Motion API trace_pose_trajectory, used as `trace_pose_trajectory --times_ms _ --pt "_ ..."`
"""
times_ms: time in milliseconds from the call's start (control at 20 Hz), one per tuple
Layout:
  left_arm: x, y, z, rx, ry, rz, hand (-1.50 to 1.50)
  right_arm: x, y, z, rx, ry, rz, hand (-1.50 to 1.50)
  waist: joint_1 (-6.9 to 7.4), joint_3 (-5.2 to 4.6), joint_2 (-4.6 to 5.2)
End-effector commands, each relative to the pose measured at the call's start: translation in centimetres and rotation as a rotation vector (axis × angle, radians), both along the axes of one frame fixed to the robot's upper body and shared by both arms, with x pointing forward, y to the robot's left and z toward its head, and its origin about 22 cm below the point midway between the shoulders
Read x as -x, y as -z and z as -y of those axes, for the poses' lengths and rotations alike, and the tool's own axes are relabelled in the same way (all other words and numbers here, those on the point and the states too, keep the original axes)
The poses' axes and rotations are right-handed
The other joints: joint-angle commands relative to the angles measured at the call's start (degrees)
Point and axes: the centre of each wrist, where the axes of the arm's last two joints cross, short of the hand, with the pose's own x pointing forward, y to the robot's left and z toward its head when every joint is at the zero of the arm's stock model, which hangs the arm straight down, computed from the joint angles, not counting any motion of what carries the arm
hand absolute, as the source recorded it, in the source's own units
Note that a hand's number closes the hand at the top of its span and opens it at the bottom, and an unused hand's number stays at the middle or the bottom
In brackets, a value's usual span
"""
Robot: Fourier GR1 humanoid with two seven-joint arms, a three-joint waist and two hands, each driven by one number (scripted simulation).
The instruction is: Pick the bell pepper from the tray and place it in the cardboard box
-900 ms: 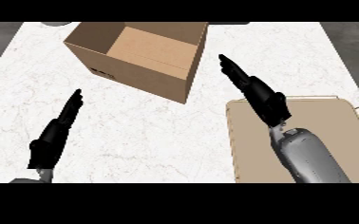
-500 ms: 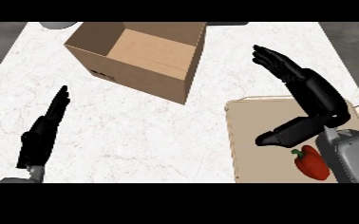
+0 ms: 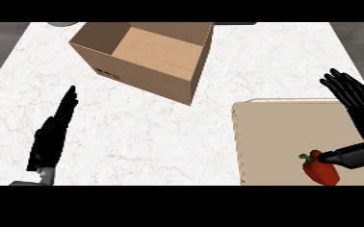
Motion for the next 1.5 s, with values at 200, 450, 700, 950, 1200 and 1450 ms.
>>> trace_pose_trajectory --times_ms 200,450,700,950,1200,1450 --pt "-0.4 -1.0 0.6 -0.01 0.014 -0.002 0.0 0.2 -7.5 6.3 0.538 -0.118 0.048 -1.5 0.7 -0.06 0.04" --pt "0.3 0.0 0.6 -0.007 0.014 -0.017 0.0 0.5 -9.8 5.8 0.892 -0.261 -0.055 -1.5 1.21 -0.14 0.09" --pt "-1.4 -0.9 1.1 -0.018 0.006 0.011 0.0 1.3 -8.7 2.9 1.058 -0.396 -0.117 -1.5 0.22 -0.16 0.07" --pt "0.3 -0.4 1.5 -0.015 -0.008 0.003 0.0 2.7 -7.2 2.2 1.102 -0.361 -0.165 -1.5 0.53 -0.14 -0.05" --pt "-1.0 -0.6 0.5 0.005 0.002 -0.002 0.0 4.3 -7.1 0.6 1.118 -0.301 -0.161 -1.5 0.07 -0.15 -0.09" --pt "-1.1 0.1 1.0 0.012 0.006 -0.005 0.0 4.3 -5.1 3.3 1.192 -0.288 -0.199 -1.5 0.25 -0.13 0.01"
